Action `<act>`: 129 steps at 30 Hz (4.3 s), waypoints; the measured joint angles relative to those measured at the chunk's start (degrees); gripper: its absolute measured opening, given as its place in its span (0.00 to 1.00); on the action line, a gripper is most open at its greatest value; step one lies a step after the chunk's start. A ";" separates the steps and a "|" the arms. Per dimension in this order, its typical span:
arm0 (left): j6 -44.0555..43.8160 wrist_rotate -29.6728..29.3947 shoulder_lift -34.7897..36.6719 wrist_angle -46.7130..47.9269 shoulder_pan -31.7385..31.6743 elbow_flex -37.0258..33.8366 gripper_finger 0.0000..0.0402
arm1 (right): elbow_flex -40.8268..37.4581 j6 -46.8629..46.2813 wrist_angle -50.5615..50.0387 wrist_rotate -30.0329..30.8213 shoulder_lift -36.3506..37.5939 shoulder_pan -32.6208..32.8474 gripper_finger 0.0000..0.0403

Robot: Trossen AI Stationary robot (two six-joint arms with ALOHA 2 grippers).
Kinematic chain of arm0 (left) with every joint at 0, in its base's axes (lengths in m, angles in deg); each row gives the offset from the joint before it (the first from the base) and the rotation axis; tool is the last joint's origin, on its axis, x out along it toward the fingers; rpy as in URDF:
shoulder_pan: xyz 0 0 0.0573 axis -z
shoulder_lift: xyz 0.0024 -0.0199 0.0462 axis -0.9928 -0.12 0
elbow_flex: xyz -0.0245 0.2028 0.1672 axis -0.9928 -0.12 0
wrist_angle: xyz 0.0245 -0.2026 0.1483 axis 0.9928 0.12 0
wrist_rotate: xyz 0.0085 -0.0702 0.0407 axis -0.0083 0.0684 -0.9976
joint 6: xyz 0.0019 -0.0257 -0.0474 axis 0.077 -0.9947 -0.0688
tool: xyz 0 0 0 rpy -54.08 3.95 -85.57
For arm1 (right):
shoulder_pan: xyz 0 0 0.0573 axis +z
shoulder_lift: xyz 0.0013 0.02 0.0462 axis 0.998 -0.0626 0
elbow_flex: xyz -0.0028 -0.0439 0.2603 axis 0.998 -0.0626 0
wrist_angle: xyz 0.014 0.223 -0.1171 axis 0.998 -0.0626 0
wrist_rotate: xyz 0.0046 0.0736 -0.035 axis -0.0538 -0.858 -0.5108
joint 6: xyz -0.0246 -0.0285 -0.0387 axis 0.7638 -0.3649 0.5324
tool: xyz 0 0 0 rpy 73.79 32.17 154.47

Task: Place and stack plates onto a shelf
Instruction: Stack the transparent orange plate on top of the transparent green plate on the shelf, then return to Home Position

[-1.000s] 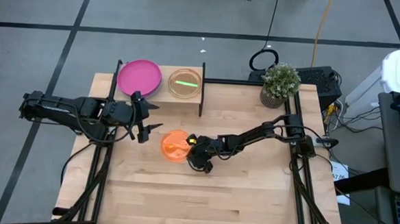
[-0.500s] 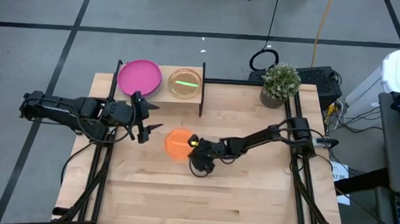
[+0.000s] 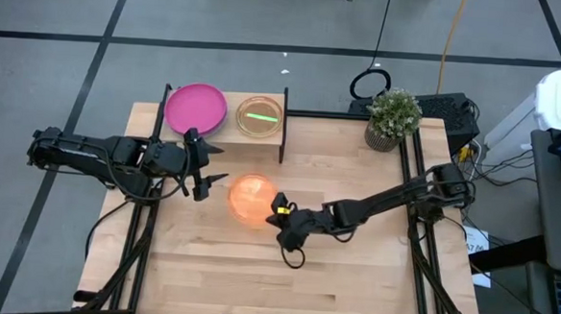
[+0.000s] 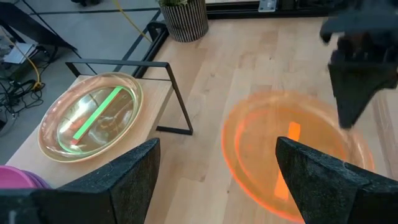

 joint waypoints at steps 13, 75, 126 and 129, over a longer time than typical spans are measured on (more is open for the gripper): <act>-0.11 0.00 -0.02 -0.95 0.00 0.00 0.80 | 0.04 0.93 -8.52 3.74 10.88 1.07 0.00; 4.21 0.00 -3.96 -4.77 0.00 0.00 0.80 | 3.95 -0.30 16.50 -20.98 -2.46 -33.67 0.02; 2.22 -1.99 -3.80 -19.97 10.49 -0.47 0.26 | -21.99 -37.07 -0.36 -11.76 42.48 -13.52 0.00; 6.34 -0.01 -3.74 -25.28 10.49 -3.49 0.19 | -26.58 -36.85 0.65 -11.74 46.46 -12.51 0.00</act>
